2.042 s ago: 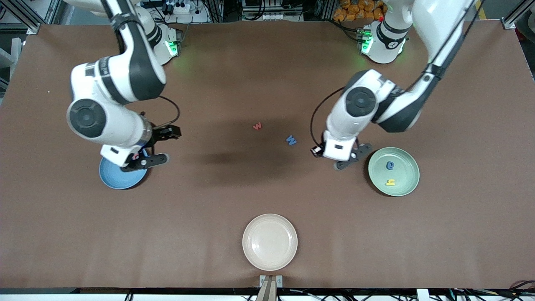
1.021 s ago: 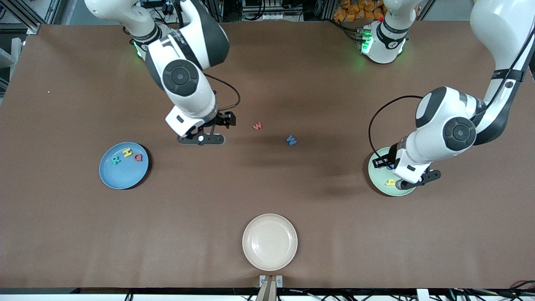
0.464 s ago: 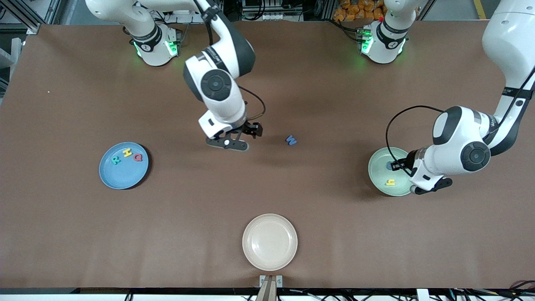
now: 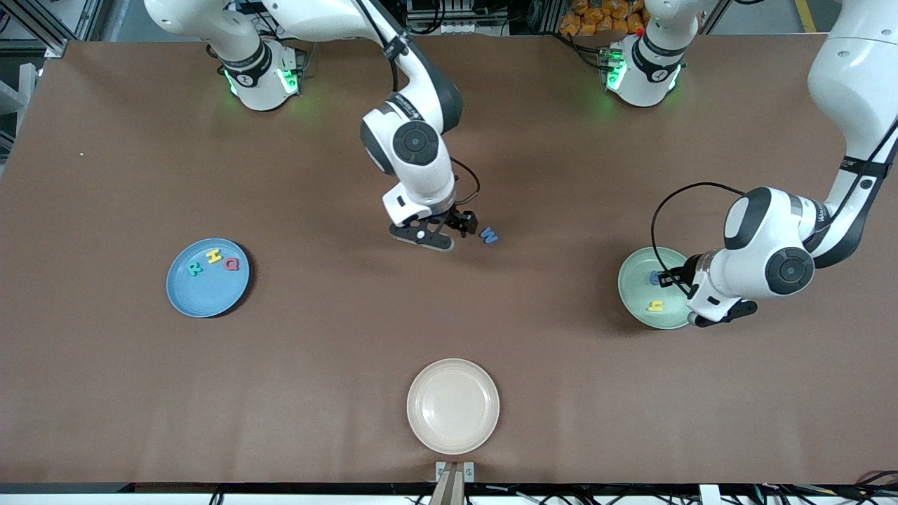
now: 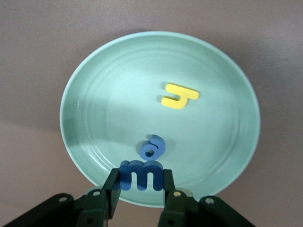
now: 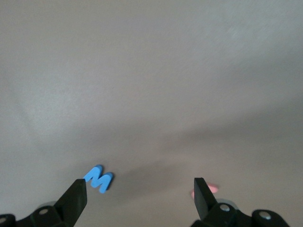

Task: Sort uppercase to blue plate, lowercase to green plate
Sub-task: 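Release the m on the green plate while the right gripper grasps the M, then carry the M to the blue plate while the left gripper reaches the m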

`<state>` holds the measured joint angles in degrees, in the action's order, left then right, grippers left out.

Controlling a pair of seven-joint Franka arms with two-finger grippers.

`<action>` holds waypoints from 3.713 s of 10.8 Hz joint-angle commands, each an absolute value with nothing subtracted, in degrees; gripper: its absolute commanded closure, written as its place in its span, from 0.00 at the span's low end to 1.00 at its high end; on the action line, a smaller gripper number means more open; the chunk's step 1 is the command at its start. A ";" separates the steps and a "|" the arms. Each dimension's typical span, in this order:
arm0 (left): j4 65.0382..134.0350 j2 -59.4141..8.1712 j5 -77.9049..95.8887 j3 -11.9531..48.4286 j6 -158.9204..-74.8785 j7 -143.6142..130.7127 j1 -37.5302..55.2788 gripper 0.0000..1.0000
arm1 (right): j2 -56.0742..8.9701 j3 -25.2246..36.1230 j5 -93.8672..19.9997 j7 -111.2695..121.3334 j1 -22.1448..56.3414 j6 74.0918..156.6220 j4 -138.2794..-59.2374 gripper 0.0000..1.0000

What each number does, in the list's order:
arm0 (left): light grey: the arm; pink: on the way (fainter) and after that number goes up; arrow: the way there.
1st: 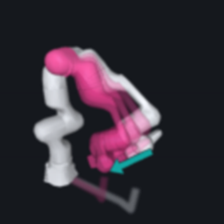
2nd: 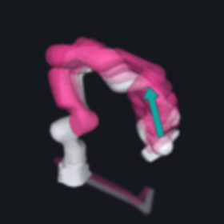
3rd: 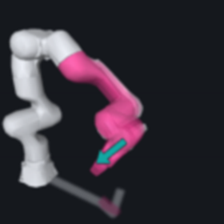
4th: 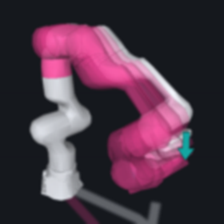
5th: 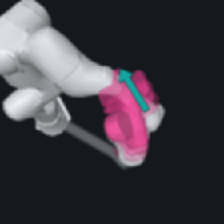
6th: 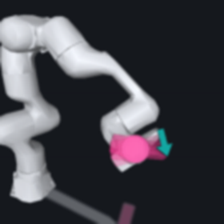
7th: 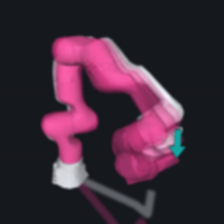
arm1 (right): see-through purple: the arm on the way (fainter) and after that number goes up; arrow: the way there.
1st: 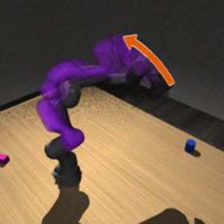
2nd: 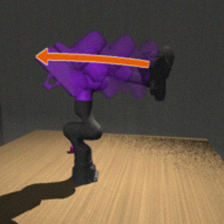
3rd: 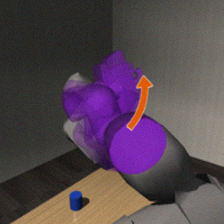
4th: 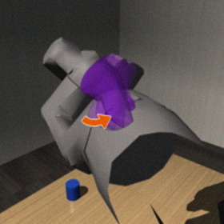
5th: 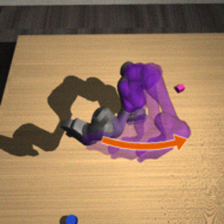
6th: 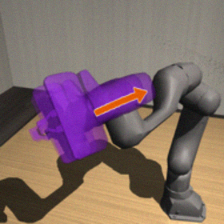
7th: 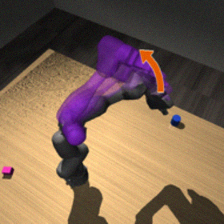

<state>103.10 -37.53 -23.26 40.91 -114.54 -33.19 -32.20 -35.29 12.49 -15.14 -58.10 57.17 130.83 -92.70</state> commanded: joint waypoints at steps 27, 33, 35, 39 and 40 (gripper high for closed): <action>91.58 -26.81 -24.17 57.47 -98.17 -37.42 -31.73 0.00 | -58.01 9.76 -5.63 -85.34 61.35 127.09 -67.50 0.47; 91.41 -27.07 -24.08 62.05 -98.17 -45.34 -30.50 0.00 | -57.92 9.76 -5.36 -84.90 61.17 127.09 -67.50 0.69; 90.88 -26.98 -23.47 62.84 -98.17 -45.35 -30.41 0.00 | -57.92 9.76 -5.36 -84.73 61.08 127.09 -67.50 0.73; 90.88 -27.25 -23.03 62.93 -98.26 -45.44 -30.32 0.00 | -56.87 9.67 -5.62 -84.03 60.12 126.30 -67.50 0.74; 90.79 -27.25 -21.46 62.93 -98.26 -45.96 -30.41 0.00 | -56.52 9.32 -5.71 -83.24 59.86 125.69 -67.50 0.74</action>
<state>91.34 -27.75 -23.74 62.70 -99.13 -44.86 -30.27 -56.42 10.13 -6.57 -83.70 60.86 126.92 -69.14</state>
